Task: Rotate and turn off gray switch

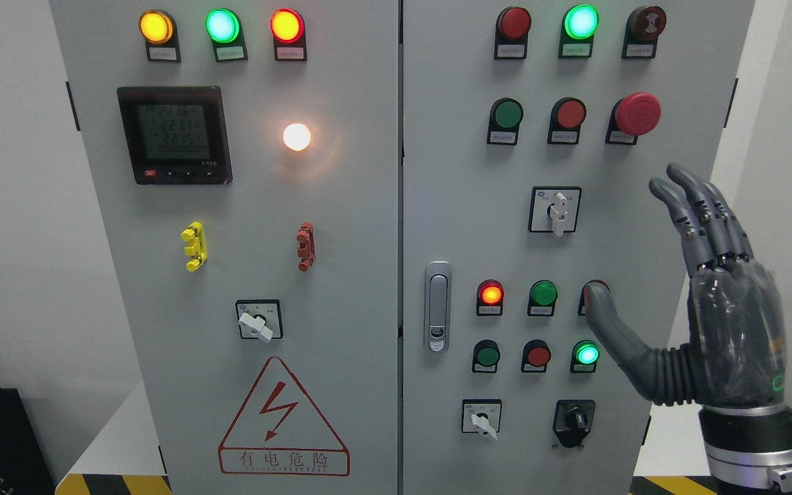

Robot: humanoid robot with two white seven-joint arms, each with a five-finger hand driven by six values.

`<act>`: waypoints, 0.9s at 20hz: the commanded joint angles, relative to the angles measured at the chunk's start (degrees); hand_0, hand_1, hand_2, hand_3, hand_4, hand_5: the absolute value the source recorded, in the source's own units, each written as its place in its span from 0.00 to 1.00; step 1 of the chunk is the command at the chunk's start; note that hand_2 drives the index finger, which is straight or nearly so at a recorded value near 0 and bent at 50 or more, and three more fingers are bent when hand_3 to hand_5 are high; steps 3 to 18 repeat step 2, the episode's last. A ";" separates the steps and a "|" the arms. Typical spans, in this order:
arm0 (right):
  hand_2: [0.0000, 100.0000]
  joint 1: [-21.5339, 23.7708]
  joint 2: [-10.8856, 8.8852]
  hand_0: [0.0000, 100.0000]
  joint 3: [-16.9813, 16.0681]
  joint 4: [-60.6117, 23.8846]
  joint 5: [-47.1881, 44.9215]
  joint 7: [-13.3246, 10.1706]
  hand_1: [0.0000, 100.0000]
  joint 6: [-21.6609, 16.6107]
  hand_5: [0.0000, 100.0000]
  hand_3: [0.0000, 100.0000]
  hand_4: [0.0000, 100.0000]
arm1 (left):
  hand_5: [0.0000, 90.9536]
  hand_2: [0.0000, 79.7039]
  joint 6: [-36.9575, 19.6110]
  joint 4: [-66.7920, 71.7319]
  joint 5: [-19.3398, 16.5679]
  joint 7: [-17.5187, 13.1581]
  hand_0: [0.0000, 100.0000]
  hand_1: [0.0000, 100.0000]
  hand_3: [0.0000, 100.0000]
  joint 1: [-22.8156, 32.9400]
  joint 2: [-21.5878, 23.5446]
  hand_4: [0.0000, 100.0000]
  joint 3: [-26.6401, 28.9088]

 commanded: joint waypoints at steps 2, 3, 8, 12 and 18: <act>0.10 0.33 -0.02 0.35 -0.19 -0.47 0.00 -0.05 0.35 -0.03 0.00 0.08 0.00 | 0.00 0.00 0.01 1.32 -0.44 0.02 0.12 0.39 0.00 -0.02 0.00 0.00 1.85; 0.10 0.33 -0.02 0.35 -0.19 -0.47 0.00 -0.05 0.35 -0.03 0.00 0.08 0.00 | 0.00 0.00 0.01 1.32 -0.44 0.02 0.12 0.39 0.00 -0.02 0.00 0.00 1.85; 0.10 0.33 -0.02 0.35 -0.19 -0.47 0.00 -0.05 0.35 -0.03 0.00 0.08 0.00 | 0.00 0.00 0.01 1.32 -0.44 0.02 0.12 0.39 0.00 -0.02 0.00 0.00 1.85; 0.10 0.33 -0.02 0.35 -0.19 -0.47 0.00 -0.05 0.35 -0.03 0.00 0.08 0.00 | 0.00 0.00 0.01 1.32 -0.44 0.02 0.12 0.39 0.00 -0.02 0.00 0.00 1.85; 0.10 0.33 -0.02 0.35 -0.19 -0.47 0.00 -0.05 0.35 -0.03 0.00 0.08 0.00 | 0.00 0.00 0.01 1.32 -0.44 0.02 0.12 0.39 0.00 -0.02 0.00 0.00 1.85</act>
